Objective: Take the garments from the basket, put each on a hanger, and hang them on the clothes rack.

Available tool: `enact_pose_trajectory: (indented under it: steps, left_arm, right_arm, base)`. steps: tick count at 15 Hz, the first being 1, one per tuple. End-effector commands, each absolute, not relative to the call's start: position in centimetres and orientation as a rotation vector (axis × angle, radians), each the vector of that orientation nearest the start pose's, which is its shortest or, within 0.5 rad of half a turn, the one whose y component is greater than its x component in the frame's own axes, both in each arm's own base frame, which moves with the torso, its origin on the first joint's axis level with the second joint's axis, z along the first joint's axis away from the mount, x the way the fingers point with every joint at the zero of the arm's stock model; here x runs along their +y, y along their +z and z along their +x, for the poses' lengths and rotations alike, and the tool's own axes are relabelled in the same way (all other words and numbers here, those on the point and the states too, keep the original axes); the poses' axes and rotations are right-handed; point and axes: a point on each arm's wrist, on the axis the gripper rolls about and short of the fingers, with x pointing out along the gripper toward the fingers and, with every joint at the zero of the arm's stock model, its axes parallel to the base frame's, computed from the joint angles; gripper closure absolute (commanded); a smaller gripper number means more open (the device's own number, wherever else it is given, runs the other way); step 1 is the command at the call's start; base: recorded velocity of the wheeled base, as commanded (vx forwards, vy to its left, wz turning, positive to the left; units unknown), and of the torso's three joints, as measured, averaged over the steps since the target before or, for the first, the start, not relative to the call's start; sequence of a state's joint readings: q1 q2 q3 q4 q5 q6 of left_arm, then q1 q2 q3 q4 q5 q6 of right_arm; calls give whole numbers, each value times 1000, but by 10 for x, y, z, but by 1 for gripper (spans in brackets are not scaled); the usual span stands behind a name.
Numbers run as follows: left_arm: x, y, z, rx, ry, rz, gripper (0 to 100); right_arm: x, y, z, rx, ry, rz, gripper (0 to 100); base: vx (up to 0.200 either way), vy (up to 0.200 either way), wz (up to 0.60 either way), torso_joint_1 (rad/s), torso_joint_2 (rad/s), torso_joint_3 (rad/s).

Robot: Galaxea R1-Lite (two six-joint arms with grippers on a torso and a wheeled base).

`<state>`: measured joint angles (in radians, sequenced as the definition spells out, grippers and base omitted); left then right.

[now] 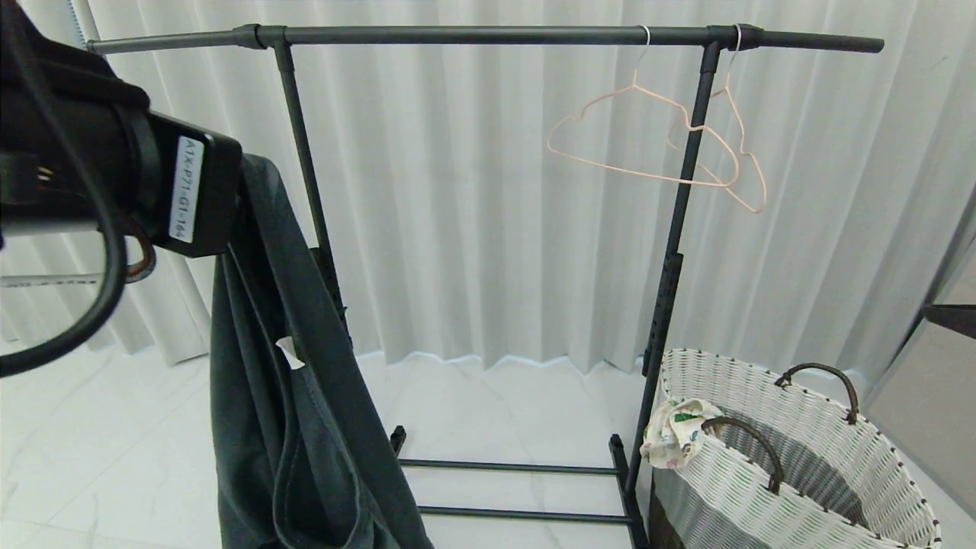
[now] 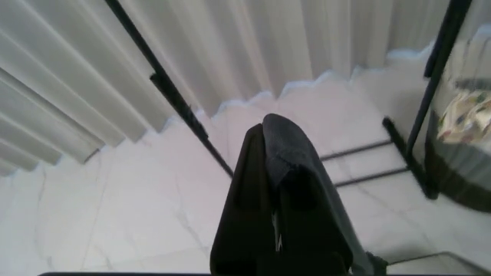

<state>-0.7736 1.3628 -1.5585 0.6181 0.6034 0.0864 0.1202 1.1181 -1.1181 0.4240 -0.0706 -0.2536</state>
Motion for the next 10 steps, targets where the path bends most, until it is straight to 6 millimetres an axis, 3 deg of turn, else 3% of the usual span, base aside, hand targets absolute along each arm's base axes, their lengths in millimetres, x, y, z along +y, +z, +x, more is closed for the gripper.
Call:
enact_pose_trajectory:
  steps: [1, 9, 10]
  left_arm:
    - [-120, 362, 141, 317, -182, 353, 100]
    - [-120, 362, 141, 315, -182, 352, 100]
    - [-120, 362, 141, 315, -182, 352, 100]
  right_arm:
    - [16, 303, 140, 411, 106, -291, 0]
    - [19, 302, 163, 380, 125, -284, 0]
    - [19, 302, 163, 381, 125, -284, 0]
  base:
    - [0, 0, 0, 246, -383, -271]
    - [0, 0, 0, 159, -568, -234]
    - [0, 0, 0, 383, -491, -232]
